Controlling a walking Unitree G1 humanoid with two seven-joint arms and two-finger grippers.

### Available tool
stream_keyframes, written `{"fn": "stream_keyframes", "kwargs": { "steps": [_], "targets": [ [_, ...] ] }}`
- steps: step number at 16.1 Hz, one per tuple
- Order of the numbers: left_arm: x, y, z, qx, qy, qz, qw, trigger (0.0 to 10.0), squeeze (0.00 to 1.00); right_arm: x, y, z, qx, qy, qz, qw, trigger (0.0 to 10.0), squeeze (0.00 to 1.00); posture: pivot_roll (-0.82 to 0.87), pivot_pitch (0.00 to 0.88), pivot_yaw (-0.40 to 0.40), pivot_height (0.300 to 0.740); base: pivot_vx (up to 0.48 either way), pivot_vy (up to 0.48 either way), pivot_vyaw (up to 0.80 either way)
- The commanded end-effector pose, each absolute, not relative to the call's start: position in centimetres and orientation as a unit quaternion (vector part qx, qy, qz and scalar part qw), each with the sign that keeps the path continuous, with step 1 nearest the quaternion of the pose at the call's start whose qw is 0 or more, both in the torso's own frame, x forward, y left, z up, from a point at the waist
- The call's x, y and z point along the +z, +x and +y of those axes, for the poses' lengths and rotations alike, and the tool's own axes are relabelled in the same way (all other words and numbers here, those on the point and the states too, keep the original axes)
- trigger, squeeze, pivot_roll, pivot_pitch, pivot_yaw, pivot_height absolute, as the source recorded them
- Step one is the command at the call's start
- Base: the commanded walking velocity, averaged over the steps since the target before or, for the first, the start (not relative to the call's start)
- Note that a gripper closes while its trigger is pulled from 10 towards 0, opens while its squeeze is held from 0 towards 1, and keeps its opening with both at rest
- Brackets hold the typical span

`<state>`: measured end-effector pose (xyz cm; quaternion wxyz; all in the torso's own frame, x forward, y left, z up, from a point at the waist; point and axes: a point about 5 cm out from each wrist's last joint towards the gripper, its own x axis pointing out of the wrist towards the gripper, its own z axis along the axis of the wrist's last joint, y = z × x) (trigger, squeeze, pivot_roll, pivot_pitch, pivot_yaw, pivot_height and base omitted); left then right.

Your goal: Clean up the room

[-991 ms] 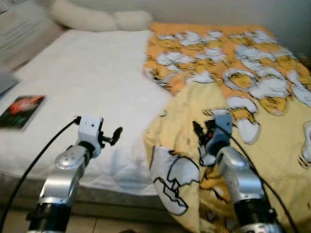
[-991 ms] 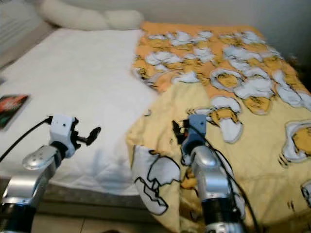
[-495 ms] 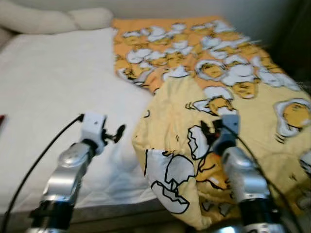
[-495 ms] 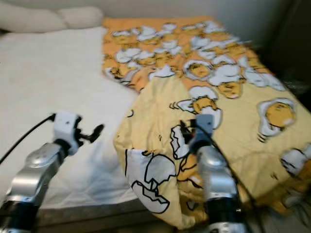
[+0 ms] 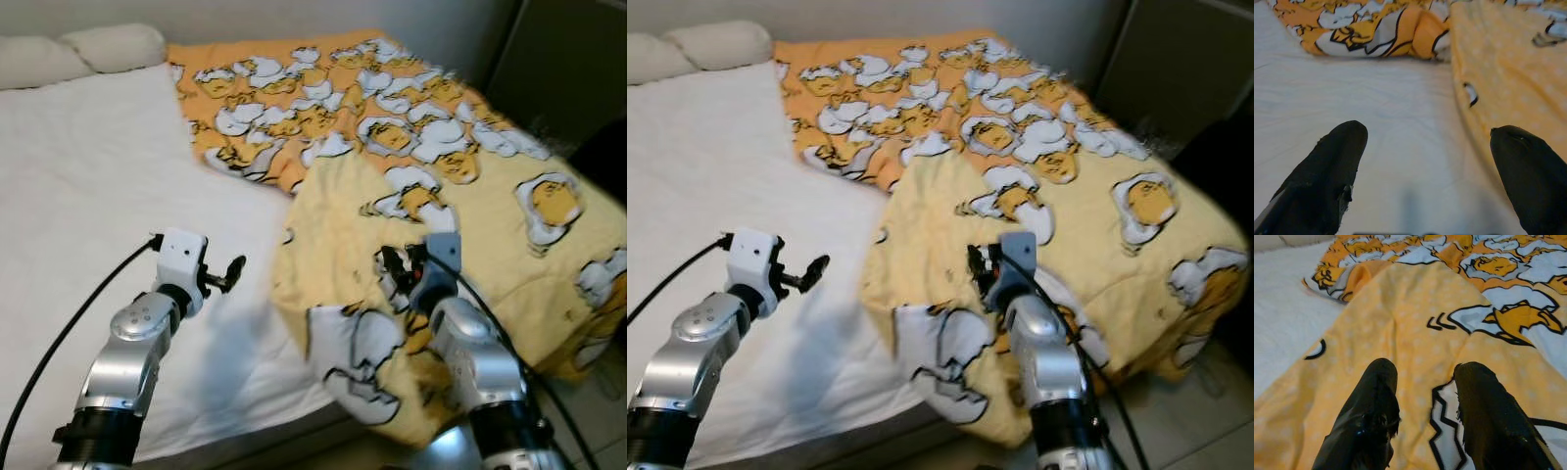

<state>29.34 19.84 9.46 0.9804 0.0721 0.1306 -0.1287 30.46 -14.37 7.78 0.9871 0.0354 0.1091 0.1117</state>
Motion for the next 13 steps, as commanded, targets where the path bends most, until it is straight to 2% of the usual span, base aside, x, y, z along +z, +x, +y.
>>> {"fn": "stream_keyframes", "kwargs": {
  "steps": [1,8,9,10,11,13],
  "targets": [
    [9.63,29.41,19.69,-0.131,0.074,0.128,0.980,10.0,0.00,7.83,30.39,-14.81,0.107,0.032,0.106,0.988,10.0,0.00,0.08,0.000,0.048,0.740,0.000,0.277,0.00],
    [9.53,29.15,19.65,-0.140,0.080,0.129,0.979,10.0,0.00,7.73,30.24,-15.01,0.122,0.021,0.110,0.986,10.0,0.00,0.08,0.000,0.049,0.740,0.000,0.238,0.00],
    [9.54,28.93,19.25,-0.160,0.096,0.127,0.974,10.0,0.00,7.78,30.19,-14.84,0.139,0.020,0.108,0.984,10.0,0.39,0.08,0.000,0.050,0.740,0.000,0.000,0.00],
    [9.49,28.88,19.18,-0.163,0.100,0.129,0.973,10.0,0.00,7.79,30.18,-14.80,0.143,0.019,0.108,0.984,10.0,0.39,0.08,0.000,0.050,0.740,0.000,0.000,0.00],
    [9.40,28.83,19.04,-0.167,0.104,0.131,0.972,10.0,0.00,7.84,30.20,-14.72,0.154,0.010,0.107,0.982,10.0,1.00,0.08,0.000,0.050,0.740,0.000,-0.480,0.00],
    [9.32,28.79,18.96,-0.167,0.093,0.130,0.973,10.0,0.00,8.08,30.43,-14.87,0.162,-0.027,0.096,0.982,10.0,1.00,0.08,0.000,0.049,0.740,0.000,-0.240,0.00]
  ]
}}
